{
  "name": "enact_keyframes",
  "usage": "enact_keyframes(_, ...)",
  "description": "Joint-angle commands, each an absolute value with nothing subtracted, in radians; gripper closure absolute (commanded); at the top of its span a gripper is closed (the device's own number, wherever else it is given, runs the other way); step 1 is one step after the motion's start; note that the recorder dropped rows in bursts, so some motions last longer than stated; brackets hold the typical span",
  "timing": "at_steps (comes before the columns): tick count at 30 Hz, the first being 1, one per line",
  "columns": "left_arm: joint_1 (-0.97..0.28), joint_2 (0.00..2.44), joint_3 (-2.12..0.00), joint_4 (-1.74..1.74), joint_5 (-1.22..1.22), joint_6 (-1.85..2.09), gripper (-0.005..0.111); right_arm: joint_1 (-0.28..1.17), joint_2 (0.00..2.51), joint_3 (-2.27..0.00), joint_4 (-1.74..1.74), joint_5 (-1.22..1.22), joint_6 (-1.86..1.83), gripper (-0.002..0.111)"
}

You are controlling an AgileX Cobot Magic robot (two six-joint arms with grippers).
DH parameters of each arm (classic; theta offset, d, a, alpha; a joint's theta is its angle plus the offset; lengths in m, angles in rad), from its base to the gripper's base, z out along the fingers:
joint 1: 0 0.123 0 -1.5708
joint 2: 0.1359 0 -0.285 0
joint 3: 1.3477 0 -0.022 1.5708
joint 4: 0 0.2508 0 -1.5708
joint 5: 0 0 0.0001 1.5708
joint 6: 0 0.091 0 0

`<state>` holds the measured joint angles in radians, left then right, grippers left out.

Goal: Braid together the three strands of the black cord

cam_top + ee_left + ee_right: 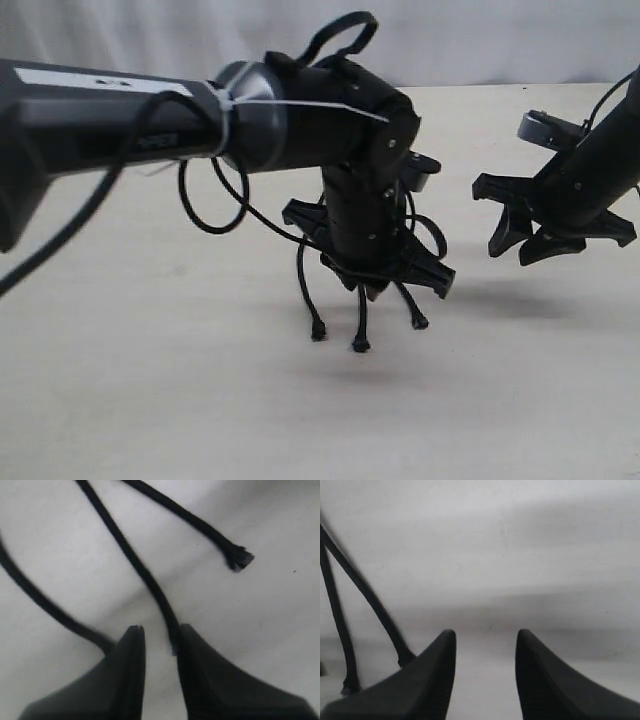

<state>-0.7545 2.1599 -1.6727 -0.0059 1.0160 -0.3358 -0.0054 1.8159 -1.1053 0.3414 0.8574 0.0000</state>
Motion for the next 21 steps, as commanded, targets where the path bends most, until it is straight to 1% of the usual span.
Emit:
enact_keyframes(1,-0.772,2.222,-1.712,-0.017,1.034,-0.329,0.068,-0.011,1.806,-1.088,0.354,0.853,-0.035,0.07)
enact_keyframes(4,-0.772,2.247,-1.712,-0.024,1.025,-0.329,0.065,-0.011,1.806,-1.088,0.361,0.857,-0.037,0.07)
enact_keyframes(8,-0.772,2.28,-1.712,-0.016,1.008,-0.329,0.065,-0.011,1.806,-1.088,0.38,0.858,-0.046,0.07)
enact_keyframes(12,-0.772,2.315,-1.712,-0.008,1.04,-0.329,0.065,-0.011,1.806,-1.088,0.38,0.874,-0.048,0.07)
enact_keyframes(13,-0.772,2.321,-1.712,0.0,1.044,-0.329,0.067,-0.011,1.804,-1.088,0.38,0.877,-0.048,0.07)
enact_keyframes(14,-0.772,2.321,-1.712,0.01,1.046,-0.329,0.071,-0.011,1.802,-1.088,0.38,0.879,-0.054,0.07)
enact_keyframes(15,-0.772,2.321,-1.712,0.018,1.046,-0.329,0.078,-0.011,1.799,-1.088,0.38,0.879,-0.061,0.07)
enact_keyframes(17,-0.772,2.298,-1.712,0.033,1.05,-0.329,0.098,-0.011,1.792,-1.088,0.38,0.881,-0.064,0.07)
enact_keyframes(18,-0.772,2.285,-1.712,0.05,1.05,-0.329,0.105,-0.011,1.788,-1.088,0.38,0.879,-0.064,0.07)
enact_keyframes(19,-0.769,2.262,-1.712,0.076,1.048,-0.329,0.107,-0.011,1.786,-1.088,0.38,0.879,-0.064,0.07)
enact_keyframes(21,-0.753,2.194,-1.712,0.134,1.056,-0.329,0.107,-0.011,1.785,-1.088,0.385,0.879,-0.066,0.07)
